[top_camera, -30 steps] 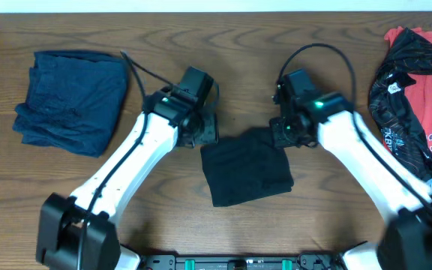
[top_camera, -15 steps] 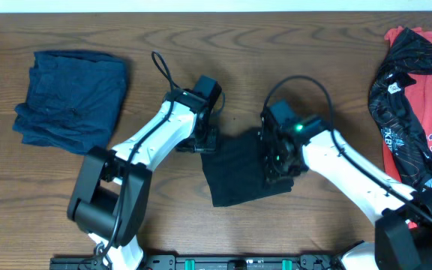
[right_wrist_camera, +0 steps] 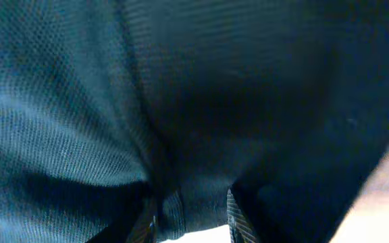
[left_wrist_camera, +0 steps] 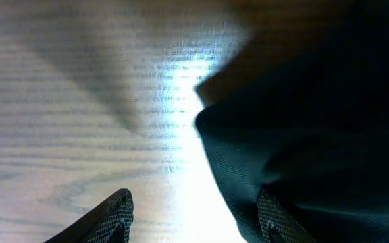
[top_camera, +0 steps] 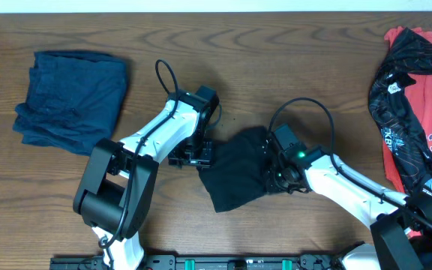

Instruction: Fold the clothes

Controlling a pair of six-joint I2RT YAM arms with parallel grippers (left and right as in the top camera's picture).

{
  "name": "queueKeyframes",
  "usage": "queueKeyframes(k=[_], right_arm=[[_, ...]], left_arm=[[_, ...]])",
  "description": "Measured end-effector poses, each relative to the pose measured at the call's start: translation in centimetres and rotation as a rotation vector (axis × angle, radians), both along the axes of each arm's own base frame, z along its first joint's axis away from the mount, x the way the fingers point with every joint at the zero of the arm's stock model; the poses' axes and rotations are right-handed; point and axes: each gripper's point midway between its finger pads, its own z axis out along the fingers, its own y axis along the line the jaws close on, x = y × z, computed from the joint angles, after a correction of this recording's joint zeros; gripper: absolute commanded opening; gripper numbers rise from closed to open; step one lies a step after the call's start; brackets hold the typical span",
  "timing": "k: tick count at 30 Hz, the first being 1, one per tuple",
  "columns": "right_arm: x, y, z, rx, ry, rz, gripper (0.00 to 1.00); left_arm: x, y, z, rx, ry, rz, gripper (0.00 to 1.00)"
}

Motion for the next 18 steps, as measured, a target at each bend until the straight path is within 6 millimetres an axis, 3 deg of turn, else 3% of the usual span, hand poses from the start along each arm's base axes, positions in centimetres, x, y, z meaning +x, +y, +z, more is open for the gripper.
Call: queueKeyframes(k=[4,9,14,18], right_arm=[[4.2,-0.7,0.2,-0.033,-0.167,-0.055,0.38],[8.9,-3.4,0.7,-0.128,-0.361,-0.081,0.45],[10.1,-5.5,1.0,-0.215,-0.401,-0.052,0.48],[9.8,-6.0,1.4,-0.258,-0.373,-0.02,0.5]], left_arm=[[-0.7,-0.7,0.0,-0.024,0.025,-0.002,0.57],[-3.0,-1.9,-0.4,-0.026,0.075,-0.019,0.55],[-4.6,-3.1,-0.4,-0.02,0.099,-0.054,0.52],[-4.4,-3.1,0.7,-0.027,0.064,-0.056,0.52]])
